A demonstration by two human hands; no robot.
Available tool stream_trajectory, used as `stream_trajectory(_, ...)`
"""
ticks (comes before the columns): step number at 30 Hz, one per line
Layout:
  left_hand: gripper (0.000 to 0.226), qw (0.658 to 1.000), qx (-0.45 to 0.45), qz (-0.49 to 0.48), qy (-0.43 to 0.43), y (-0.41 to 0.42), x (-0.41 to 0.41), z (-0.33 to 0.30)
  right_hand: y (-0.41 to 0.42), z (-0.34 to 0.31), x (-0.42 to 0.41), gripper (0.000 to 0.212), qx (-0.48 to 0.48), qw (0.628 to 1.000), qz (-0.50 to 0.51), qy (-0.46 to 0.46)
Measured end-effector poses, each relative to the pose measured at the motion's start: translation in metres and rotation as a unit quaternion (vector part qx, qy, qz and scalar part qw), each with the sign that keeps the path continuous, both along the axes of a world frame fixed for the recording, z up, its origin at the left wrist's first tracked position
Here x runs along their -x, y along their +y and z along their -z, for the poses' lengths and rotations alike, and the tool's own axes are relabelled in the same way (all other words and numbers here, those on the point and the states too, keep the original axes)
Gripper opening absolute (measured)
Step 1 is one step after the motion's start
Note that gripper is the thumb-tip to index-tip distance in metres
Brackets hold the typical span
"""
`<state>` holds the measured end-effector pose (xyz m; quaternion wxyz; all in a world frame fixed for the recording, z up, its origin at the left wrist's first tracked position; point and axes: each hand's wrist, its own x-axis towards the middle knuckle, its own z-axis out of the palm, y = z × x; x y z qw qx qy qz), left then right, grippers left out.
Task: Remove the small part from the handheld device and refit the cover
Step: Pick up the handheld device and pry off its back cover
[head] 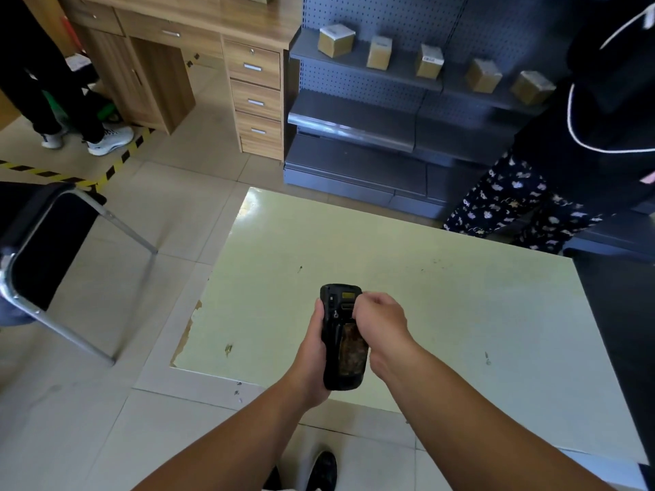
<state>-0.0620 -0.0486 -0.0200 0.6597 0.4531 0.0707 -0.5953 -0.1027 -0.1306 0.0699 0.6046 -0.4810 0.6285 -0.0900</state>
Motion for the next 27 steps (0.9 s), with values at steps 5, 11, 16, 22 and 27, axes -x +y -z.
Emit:
stream_trajectory(5,0.07,1.0,0.009,0.007,0.002,-0.004,0.001,0.003,0.007,0.004,0.007,0.007,0.079,0.997,-0.005,0.005)
stream_trajectory(11,0.07,0.998,0.036,-0.015,0.041,-0.007,-0.002,0.003,0.036,0.017,0.033,0.028,0.293,0.942,-0.166,0.019)
stream_trajectory(16,0.071,0.997,0.046,-0.024,0.056,-0.009,0.001,0.007,0.043,0.025,0.045,0.053,0.337,0.924,-0.178,0.029)
stream_trajectory(22,0.076,0.999,0.033,-0.005,0.03,-0.002,0.0,0.011,0.049,0.03,0.05,0.054,0.346,0.928,-0.133,-0.039)
stream_trajectory(27,0.08,0.999,0.023,-0.027,0.011,-0.005,-0.009,0.01,0.054,0.034,0.046,0.056,0.381,0.916,-0.083,-0.095)
